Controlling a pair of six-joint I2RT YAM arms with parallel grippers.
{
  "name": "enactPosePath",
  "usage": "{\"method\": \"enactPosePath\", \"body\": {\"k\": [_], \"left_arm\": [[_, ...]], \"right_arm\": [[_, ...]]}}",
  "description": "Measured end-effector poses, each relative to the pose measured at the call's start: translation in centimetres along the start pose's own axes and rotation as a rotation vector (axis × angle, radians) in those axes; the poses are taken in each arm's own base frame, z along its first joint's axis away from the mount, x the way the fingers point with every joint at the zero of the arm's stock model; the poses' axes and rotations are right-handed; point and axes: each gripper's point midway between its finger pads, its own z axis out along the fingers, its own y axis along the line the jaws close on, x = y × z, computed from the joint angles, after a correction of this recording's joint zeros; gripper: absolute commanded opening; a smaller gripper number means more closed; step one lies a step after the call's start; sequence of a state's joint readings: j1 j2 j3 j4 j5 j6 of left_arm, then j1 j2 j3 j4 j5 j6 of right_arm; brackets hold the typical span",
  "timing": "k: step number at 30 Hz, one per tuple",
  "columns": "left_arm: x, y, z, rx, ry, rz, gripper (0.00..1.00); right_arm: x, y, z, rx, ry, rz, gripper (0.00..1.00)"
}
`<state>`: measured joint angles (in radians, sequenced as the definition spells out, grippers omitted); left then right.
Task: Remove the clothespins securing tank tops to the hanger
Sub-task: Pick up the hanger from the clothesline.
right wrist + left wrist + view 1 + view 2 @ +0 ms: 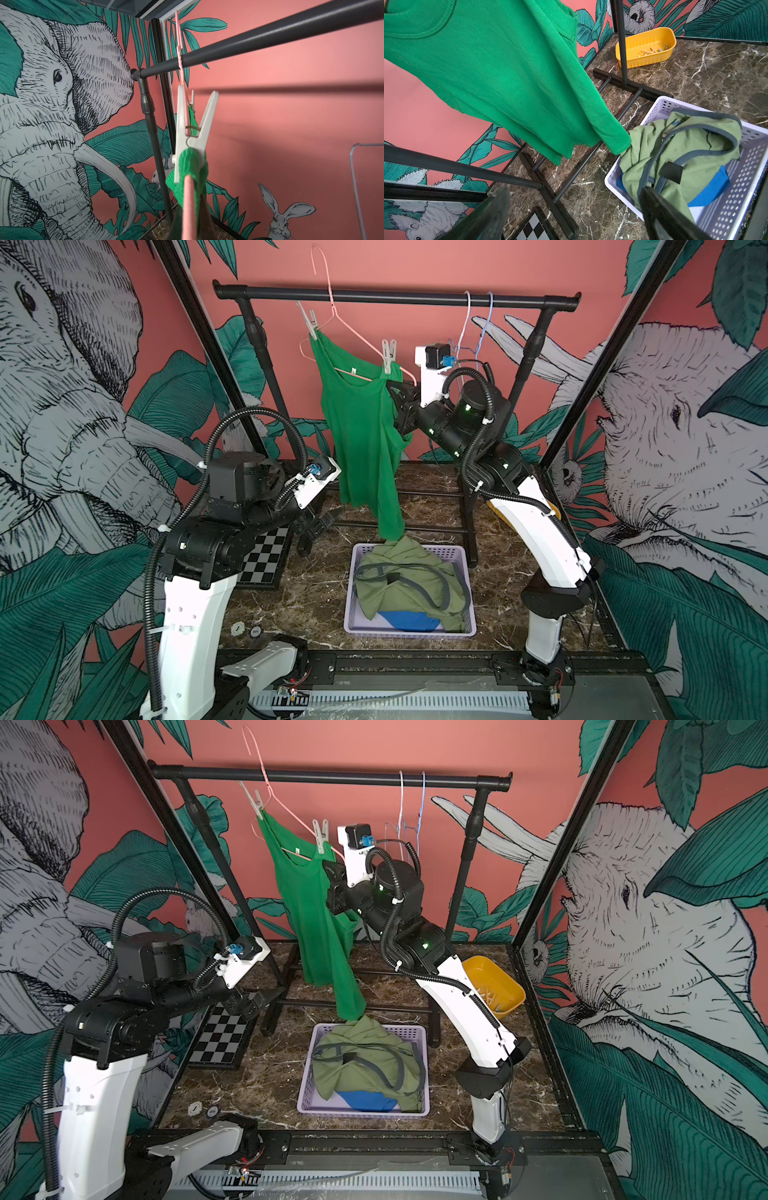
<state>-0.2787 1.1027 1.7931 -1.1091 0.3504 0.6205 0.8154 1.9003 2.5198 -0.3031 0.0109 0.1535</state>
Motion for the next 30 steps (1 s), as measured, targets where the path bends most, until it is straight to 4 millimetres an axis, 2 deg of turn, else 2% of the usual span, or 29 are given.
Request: {"method": "enactPosePath", "body": {"k": [5,9,12,15,18,22,26,30], "left_arm": [[-0.1,0.1,0.0,-0.001,-0.002,0.001,0.99],[-0.4,0.1,-0.4,0.001,-0.004,0.017,0.99],[-1.0,-1.0,-1.5,0.049,-0.02,0.071,0.99],[-1.9,-2.6,-3.6,0.102,-0.059,0.135,0.99],[-2.6,-3.5,-5.5,0.105,-0.092,0.186,0.99],[-2.6,-4.0,-6.7,0.093,-0.106,0.216,0.99],[-2.5,-4.1,-6.3,0.109,-0.1,0.209,0.99],[-2.1,-4.0,-5.3,0.132,-0.08,0.196,0.99]], "right_arm": [[-0.3,0.1,0.0,-0.003,-0.014,0.001,0.0],[0.3,0.2,0.1,-0.01,0.0,0.001,0.0],[1.3,0.2,-0.3,-0.017,0.03,-0.001,0.0],[1.4,0.3,-1.0,-0.023,0.044,-0.002,0.0],[0.5,0.4,-2.0,-0.028,0.033,-0.003,0.0],[-1.6,0.5,-3.5,-0.036,-0.006,-0.005,0.0],[-3.6,0.7,-4.4,-0.042,-0.057,-0.008,0.0],[-4.3,0.8,-4.6,-0.044,-0.078,-0.013,0.0]]}}
